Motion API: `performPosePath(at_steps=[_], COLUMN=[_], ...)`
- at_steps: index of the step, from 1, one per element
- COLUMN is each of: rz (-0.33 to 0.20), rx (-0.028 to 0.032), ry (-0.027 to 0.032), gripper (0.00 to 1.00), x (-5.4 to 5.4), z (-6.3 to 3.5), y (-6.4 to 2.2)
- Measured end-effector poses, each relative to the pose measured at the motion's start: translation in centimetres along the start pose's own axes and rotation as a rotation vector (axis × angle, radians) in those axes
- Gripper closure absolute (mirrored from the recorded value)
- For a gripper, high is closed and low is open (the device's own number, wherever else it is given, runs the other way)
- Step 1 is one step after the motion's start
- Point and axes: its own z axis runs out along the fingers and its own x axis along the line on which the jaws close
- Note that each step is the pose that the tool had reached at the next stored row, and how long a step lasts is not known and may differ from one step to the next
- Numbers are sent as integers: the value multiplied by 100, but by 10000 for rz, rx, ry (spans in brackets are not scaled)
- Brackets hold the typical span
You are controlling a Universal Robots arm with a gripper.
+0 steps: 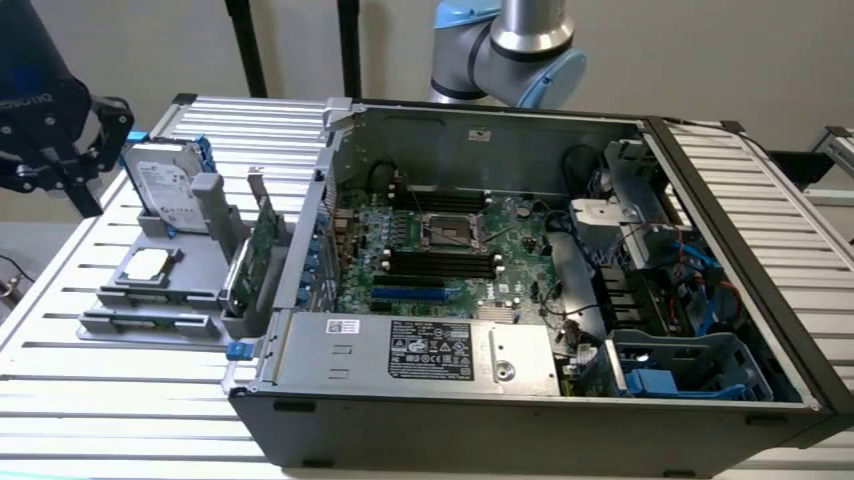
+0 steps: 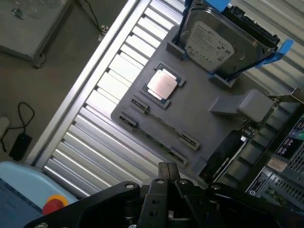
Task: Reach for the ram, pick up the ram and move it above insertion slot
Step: 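Pick up the ram and move it above insertion slot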
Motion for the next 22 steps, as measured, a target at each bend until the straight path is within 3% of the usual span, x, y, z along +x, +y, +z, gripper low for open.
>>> performPosePath(at_steps=[22], rz=[-3958], rx=[35], ry=[159], gripper=[89], x=[0], z=[2], y=[0])
